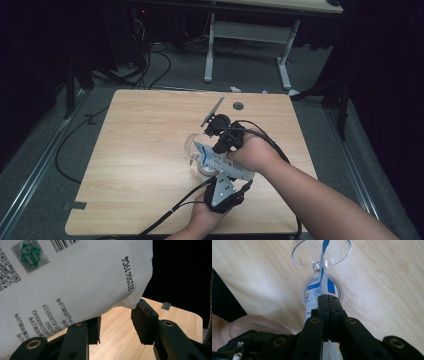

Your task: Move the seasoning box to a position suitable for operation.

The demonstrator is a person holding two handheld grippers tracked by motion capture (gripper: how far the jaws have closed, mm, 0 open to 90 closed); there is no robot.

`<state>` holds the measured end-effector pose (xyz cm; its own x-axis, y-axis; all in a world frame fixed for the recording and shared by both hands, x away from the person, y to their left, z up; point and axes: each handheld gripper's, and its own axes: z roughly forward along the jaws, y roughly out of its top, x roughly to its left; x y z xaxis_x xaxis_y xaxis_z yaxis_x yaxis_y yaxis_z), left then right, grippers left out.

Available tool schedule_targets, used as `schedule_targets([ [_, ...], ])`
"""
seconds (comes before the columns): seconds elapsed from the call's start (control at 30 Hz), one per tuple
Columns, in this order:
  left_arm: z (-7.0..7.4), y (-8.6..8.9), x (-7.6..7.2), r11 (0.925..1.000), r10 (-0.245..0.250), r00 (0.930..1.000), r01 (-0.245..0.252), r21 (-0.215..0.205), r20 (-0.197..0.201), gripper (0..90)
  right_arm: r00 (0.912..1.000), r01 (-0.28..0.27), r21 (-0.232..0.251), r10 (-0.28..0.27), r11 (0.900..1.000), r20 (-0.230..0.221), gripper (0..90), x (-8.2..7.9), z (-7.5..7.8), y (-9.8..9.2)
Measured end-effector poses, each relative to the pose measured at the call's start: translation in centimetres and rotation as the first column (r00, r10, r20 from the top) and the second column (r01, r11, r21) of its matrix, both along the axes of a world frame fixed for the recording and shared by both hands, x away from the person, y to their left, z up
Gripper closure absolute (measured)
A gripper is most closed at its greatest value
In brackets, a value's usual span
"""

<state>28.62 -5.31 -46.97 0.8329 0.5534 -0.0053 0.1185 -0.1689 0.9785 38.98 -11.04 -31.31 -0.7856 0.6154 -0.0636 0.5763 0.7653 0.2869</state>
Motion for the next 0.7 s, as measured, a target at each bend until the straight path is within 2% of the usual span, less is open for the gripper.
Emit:
schedule_targets([
  [0.7,-0.49,0.19,-0.23,0.9998,-0.003,1.0000,0.003,0.018,0.003,60.6,1.0000,0.000,0.000,0.000,1.000,-0.006,90.0,-0.12,-0.20,-0.07],
])
